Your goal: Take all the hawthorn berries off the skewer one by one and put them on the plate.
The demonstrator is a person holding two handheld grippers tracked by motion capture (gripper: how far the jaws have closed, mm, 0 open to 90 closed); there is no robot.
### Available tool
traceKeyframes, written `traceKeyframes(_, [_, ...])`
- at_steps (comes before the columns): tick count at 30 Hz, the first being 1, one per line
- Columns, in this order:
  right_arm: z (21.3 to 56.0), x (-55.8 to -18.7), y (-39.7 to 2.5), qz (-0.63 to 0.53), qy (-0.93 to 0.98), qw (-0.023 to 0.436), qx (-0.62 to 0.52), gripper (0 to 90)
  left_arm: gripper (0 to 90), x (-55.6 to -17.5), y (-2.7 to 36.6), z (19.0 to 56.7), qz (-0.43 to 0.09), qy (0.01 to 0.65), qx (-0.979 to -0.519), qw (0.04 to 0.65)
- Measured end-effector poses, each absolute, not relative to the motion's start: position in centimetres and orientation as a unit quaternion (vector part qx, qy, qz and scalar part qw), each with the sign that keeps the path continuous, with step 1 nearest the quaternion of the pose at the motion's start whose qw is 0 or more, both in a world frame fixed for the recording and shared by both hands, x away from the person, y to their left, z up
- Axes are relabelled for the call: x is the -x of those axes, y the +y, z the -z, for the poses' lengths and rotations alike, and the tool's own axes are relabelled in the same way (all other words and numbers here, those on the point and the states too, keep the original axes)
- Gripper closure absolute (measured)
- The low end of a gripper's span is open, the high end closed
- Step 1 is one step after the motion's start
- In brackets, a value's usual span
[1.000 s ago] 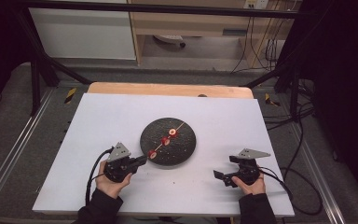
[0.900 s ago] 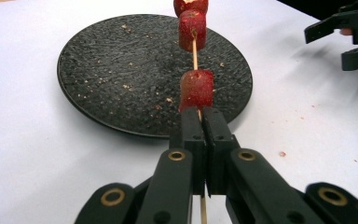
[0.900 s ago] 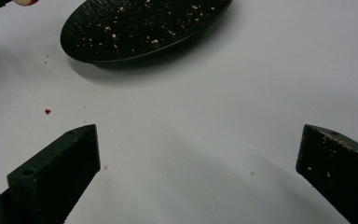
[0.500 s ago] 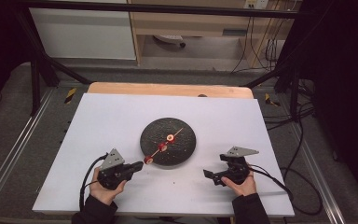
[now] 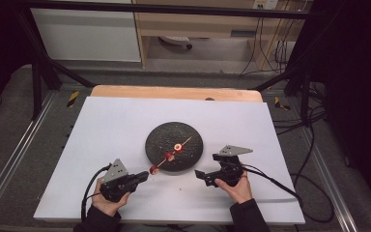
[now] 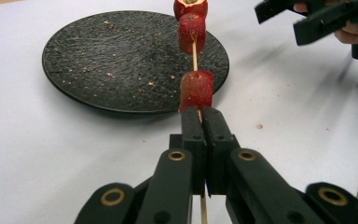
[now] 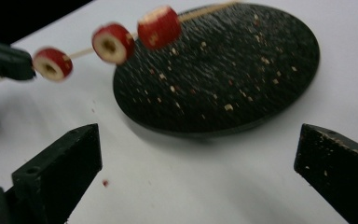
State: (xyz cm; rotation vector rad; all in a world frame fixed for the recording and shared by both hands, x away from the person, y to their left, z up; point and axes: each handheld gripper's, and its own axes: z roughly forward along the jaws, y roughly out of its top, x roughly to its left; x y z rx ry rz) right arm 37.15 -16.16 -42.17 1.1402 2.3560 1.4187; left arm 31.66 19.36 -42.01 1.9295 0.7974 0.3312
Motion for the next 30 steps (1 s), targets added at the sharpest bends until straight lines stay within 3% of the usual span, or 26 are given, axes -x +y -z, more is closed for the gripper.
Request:
traceKeyframes(12, [41.1, -39.2, -12.7, -0.516, 0.756, 0.051, -0.399, 17.6, 88.6, -31.3, 19.0, 42.1, -0.135, 0.318, -0.797, 0.495])
traceKeyframes(15, [41.1, -39.9, -12.4, -0.53, 0.741, 0.041, -0.41, 25.2, 88.6, -31.2, 18.9, 42.2, -0.135, 0.316, -0.799, 0.494])
traceKeyframes(30, [41.5, -40.9, -12.1, -0.548, 0.719, 0.001, -0.427, 46.1, 88.6, -30.8, 18.2, 42.1, -0.137, 0.307, -0.796, 0.504])
